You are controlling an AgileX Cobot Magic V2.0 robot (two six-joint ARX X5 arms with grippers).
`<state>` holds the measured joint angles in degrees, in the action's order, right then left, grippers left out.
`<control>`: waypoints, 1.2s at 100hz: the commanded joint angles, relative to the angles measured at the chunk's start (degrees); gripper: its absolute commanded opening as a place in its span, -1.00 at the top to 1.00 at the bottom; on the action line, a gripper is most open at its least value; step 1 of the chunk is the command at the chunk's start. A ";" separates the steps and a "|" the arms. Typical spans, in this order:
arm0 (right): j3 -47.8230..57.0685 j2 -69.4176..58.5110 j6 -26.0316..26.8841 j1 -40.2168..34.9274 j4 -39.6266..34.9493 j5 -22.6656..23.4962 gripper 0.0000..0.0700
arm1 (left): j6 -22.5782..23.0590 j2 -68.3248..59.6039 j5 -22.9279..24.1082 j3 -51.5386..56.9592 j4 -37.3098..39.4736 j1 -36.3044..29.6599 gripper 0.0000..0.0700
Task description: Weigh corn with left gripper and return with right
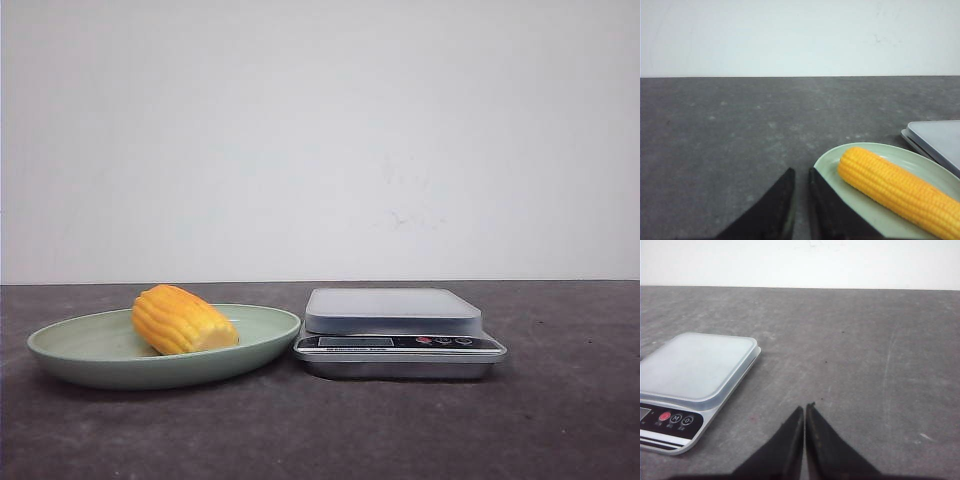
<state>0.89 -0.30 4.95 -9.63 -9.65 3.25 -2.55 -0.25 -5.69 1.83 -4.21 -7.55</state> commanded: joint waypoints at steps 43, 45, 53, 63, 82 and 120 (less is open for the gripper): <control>-0.09 0.09 0.37 0.07 0.61 -0.07 1.00 | 0.81 0.09 0.22 -1.07 -5.14 0.26 0.99; -0.09 0.09 0.37 0.07 0.63 -0.04 1.00 | 0.87 0.09 0.20 -1.07 -5.35 0.28 0.99; -0.09 0.09 0.37 0.07 0.61 -0.07 1.00 | 1.44 0.09 0.17 -1.07 -5.75 0.33 0.99; -0.09 0.09 0.37 0.07 0.61 -0.07 1.00 | 1.49 0.09 0.13 -1.07 -6.21 0.42 0.99; -0.09 0.09 0.37 0.07 0.61 -0.04 1.00 | 3.10 0.09 0.17 -1.07 -6.23 0.59 0.99; -0.09 0.09 0.37 0.07 0.61 -0.07 1.00 | 3.10 0.07 0.13 -1.05 -6.23 0.57 0.99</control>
